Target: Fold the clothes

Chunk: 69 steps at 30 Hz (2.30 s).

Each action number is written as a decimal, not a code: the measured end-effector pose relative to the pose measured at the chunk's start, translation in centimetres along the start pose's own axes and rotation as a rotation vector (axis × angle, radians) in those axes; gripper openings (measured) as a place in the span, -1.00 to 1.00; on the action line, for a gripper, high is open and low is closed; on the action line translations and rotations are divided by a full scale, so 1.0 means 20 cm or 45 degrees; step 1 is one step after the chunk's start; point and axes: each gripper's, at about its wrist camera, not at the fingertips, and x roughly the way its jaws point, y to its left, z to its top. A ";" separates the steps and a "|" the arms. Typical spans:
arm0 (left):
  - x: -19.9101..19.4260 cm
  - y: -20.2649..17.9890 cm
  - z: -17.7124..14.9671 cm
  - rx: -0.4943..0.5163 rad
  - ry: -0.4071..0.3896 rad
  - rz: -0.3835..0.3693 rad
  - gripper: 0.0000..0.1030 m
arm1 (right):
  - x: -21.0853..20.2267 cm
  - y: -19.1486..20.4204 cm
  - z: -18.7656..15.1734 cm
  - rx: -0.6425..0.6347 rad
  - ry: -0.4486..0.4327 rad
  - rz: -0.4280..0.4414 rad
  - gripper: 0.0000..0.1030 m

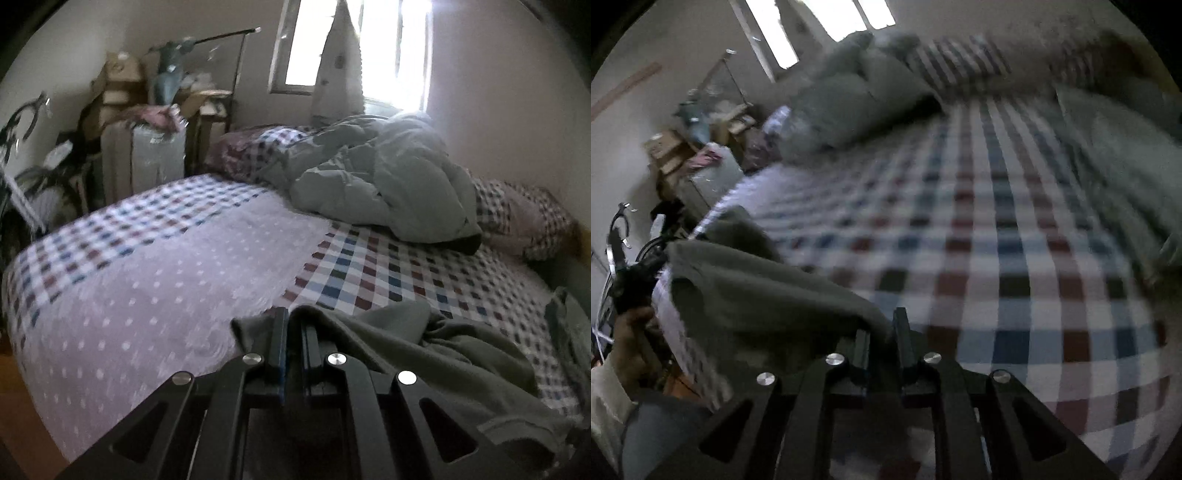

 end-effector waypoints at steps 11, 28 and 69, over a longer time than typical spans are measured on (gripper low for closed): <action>0.15 -0.08 -0.02 0.101 0.043 -0.005 -0.90 | -0.04 0.25 -0.14 -0.629 -0.203 -0.494 0.20; 0.15 -0.09 -0.02 0.095 0.050 -0.047 -0.90 | 0.17 0.47 -0.35 -1.348 -0.263 -0.858 0.20; 0.00 0.02 0.01 0.080 -0.037 -0.125 -0.90 | 0.05 0.48 -0.15 -0.903 -0.310 -0.771 -0.93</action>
